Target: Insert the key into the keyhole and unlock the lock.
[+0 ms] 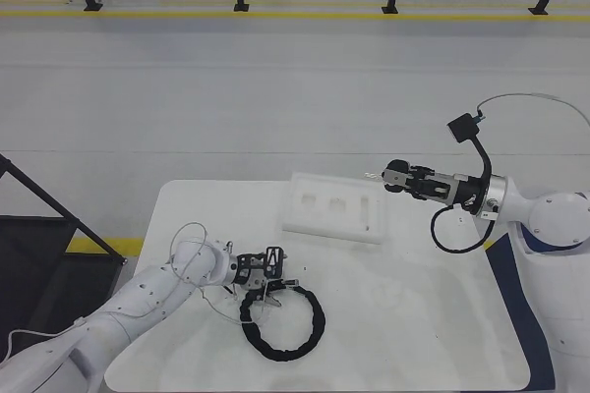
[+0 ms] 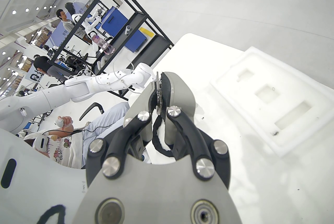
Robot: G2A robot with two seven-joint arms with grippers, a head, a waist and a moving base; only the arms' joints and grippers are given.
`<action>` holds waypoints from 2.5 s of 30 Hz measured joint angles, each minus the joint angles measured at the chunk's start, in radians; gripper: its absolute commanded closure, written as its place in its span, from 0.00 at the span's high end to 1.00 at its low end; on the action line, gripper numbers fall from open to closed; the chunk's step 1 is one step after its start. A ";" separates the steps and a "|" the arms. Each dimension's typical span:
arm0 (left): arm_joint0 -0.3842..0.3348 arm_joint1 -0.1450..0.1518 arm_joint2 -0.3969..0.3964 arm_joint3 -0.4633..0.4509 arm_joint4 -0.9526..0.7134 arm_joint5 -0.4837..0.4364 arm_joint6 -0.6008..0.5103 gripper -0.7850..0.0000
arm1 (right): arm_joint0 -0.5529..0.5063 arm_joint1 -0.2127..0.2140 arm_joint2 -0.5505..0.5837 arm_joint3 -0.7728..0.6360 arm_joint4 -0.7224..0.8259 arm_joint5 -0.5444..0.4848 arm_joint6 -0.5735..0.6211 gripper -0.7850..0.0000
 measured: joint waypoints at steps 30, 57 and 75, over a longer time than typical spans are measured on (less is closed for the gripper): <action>-0.037 -0.075 0.023 0.140 0.099 -0.046 0.193 0.00 | 0.000 0.000 0.000 0.000 0.000 0.000 0.000 0.00; 0.078 0.047 -0.247 -0.293 0.072 0.070 0.218 0.00 | -0.083 0.019 -0.060 -0.112 -0.100 0.211 0.094 0.00; 0.252 0.076 -0.388 -0.494 0.124 0.426 0.226 0.00 | -0.148 0.034 -0.027 -0.201 0.001 0.339 0.167 0.00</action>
